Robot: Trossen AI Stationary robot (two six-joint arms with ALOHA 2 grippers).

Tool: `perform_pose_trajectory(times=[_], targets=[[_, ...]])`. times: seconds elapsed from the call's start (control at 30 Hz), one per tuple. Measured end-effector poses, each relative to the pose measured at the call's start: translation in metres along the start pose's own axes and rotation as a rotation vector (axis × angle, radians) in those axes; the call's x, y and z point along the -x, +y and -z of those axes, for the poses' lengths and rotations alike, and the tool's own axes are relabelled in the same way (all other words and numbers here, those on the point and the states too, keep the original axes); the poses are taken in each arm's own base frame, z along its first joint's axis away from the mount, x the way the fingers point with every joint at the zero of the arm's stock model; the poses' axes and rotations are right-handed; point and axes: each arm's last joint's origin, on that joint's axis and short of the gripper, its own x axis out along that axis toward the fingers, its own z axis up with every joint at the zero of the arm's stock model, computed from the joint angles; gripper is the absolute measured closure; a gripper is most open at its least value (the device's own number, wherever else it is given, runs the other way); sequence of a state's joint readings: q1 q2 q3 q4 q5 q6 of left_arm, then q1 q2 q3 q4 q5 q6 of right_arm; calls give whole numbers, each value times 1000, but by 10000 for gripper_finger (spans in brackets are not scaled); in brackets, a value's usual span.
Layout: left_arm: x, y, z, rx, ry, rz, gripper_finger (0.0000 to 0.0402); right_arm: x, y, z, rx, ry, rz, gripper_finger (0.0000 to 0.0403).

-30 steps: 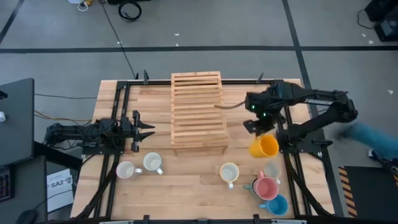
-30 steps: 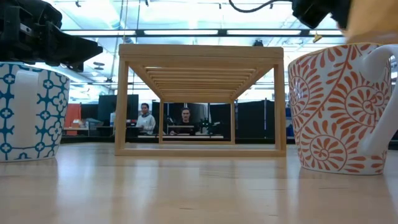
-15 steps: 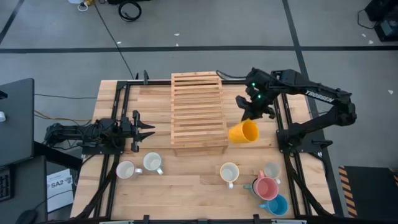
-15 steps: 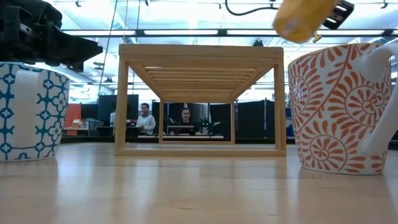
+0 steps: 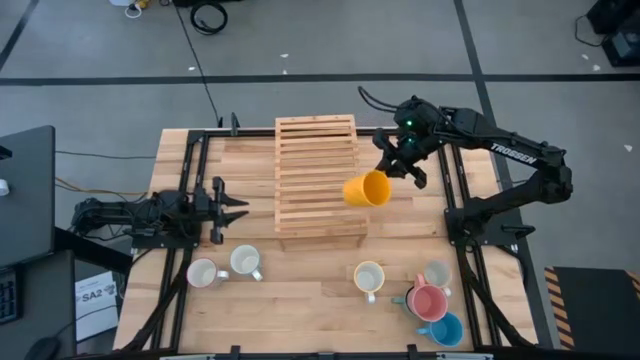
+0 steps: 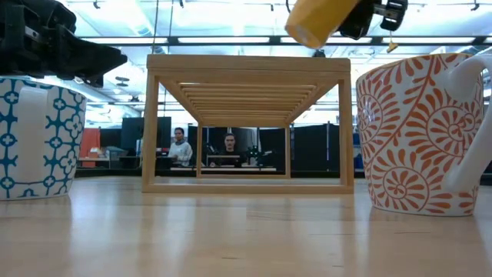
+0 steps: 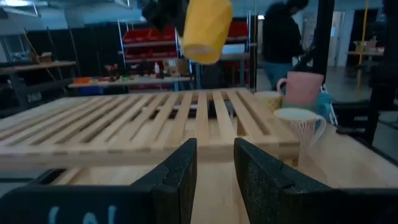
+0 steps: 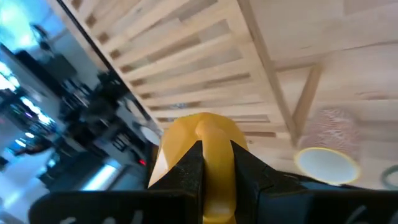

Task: Place coffee mugs
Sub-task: Put the top yellow cup on the shelf

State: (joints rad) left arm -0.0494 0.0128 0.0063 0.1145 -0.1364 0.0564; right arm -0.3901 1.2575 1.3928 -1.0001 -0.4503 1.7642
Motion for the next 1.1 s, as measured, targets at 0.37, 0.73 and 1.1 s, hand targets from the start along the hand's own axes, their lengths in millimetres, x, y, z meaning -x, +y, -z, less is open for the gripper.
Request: perform_pose_trajectory(times=[0.37, 0.73, 1.1], targets=[[4, 2, -28, -213, -286, -54, 288, 0, 1, -2, -101, -66, -21, 347], [-14, 5, -61, -232, -199, -136, 288, -10, 4, -8, -166, -115, -6, 347], [-85, 11, -117, -331, -46, -122, 288, -53, 23, -20, -173, 42, 45, 347]])
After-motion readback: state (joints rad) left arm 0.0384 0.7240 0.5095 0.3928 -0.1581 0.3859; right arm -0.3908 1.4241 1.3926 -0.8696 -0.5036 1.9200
